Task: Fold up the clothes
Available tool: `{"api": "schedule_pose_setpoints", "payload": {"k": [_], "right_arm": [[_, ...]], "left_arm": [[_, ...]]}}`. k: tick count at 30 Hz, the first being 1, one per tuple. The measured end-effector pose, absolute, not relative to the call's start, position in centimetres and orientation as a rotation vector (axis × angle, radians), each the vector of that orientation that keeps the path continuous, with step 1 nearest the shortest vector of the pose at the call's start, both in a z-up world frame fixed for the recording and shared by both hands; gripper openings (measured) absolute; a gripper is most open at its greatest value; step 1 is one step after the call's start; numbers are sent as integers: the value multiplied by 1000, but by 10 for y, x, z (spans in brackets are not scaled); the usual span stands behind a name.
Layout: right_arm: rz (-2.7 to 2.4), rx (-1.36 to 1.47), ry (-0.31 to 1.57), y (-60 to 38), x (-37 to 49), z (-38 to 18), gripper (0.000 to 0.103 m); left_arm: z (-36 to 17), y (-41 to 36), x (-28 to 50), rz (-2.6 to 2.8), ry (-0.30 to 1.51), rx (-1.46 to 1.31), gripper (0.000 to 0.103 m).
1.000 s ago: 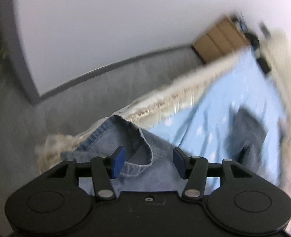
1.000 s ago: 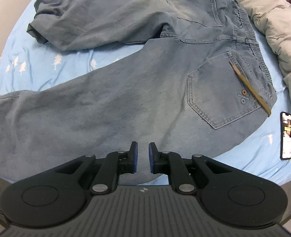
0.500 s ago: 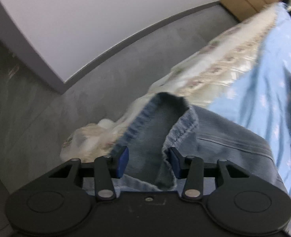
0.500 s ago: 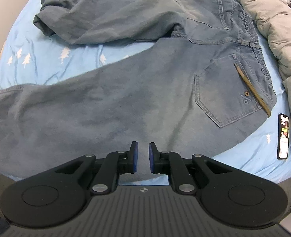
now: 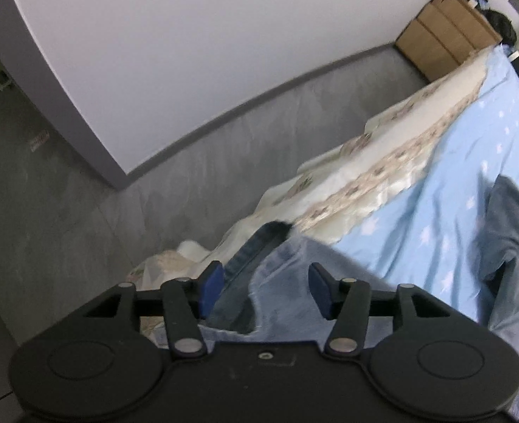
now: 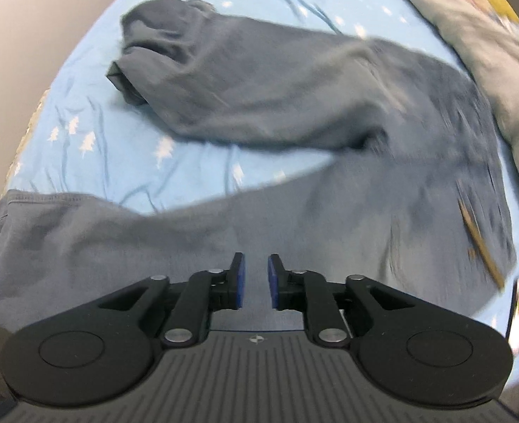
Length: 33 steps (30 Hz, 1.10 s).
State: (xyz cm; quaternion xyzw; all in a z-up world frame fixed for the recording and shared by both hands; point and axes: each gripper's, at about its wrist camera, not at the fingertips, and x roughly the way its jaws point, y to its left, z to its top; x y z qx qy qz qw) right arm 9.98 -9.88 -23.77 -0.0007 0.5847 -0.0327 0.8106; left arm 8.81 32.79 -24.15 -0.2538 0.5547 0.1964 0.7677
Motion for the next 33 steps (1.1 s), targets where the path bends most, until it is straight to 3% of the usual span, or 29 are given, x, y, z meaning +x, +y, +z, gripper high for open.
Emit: {"api": "schedule_pose_setpoints", "payload": {"k": [1, 2, 6, 11, 15, 18, 20, 22, 33], "right_arm": [[-42, -20, 1233, -95, 111, -241, 38], [-13, -39, 1216, -91, 122, -243, 42], [89, -133, 1155, -71, 171, -263, 46], [204, -264, 1083, -39, 236, -295, 66], [228, -323, 1101, -21, 269, -325, 65], [221, -315, 1103, -23, 278, -329, 49], [199, -265, 1098, -34, 281, -323, 21], [191, -196, 1096, -51, 284, -313, 12], [1, 124, 966, -186, 278, -238, 8]], "left_arm": [[-237, 320, 92, 420, 1199, -538, 52], [-234, 311, 97, 413, 1195, -523, 53], [-224, 268, 117, 377, 1180, -465, 55], [-217, 220, 145, 340, 1163, -459, 56], [-212, 188, 167, 314, 1165, -434, 56], [-206, 169, 179, 306, 1164, -420, 57], [-204, 158, 185, 294, 1165, -415, 57], [-205, 147, 191, 281, 1170, -411, 57], [-210, 79, 244, 158, 1204, -363, 57]]}}
